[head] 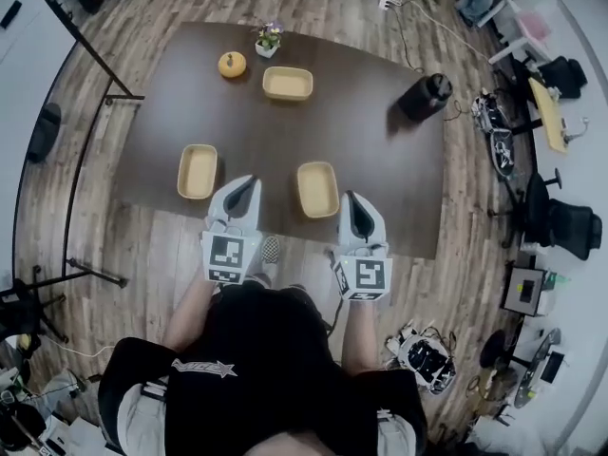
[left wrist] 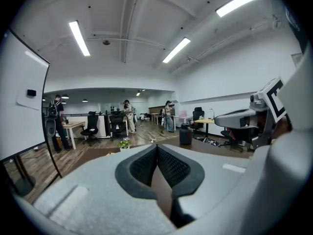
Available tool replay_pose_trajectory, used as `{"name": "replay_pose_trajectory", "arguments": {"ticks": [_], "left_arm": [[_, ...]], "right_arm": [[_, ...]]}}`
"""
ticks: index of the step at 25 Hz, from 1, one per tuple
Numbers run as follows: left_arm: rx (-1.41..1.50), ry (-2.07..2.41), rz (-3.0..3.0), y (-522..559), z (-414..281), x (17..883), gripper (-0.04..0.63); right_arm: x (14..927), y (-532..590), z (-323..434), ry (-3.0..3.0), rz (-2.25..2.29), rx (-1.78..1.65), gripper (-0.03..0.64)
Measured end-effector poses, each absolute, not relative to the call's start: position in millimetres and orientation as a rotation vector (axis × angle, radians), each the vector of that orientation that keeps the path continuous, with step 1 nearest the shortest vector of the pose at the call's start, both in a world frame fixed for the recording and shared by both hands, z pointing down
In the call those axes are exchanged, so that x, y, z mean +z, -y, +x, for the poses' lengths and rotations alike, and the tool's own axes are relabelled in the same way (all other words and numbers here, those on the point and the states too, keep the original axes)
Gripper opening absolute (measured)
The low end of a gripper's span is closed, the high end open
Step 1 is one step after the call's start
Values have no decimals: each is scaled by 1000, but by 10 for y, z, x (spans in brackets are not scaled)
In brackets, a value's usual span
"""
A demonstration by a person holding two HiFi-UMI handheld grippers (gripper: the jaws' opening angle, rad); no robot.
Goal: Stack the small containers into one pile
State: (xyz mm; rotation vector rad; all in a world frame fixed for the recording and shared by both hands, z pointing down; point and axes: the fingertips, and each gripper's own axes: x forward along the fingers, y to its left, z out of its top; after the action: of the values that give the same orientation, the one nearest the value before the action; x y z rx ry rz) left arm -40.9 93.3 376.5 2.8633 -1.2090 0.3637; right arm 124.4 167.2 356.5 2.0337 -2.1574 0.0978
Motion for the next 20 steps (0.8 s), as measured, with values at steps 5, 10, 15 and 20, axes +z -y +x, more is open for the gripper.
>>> {"name": "replay_pose_trajectory", "arguments": {"ticks": [5,10,15,20], "left_arm": [[362,1405,2738,-556,-762,3806,11],[374,1607,2569,-394,-1352,3901,11],[365,1790,2380,-360,-1896,4000,11],[371,1945,2194,-403,-2349,4157,11]], "right_arm": [[3602,-1011,909,2307,1827,93,5],[3665,-532,340,2452,1578,78,5],[3761,-163,-210,2560,1353,95,5],[3911,142,-765,2646,1123,100,5]]}}
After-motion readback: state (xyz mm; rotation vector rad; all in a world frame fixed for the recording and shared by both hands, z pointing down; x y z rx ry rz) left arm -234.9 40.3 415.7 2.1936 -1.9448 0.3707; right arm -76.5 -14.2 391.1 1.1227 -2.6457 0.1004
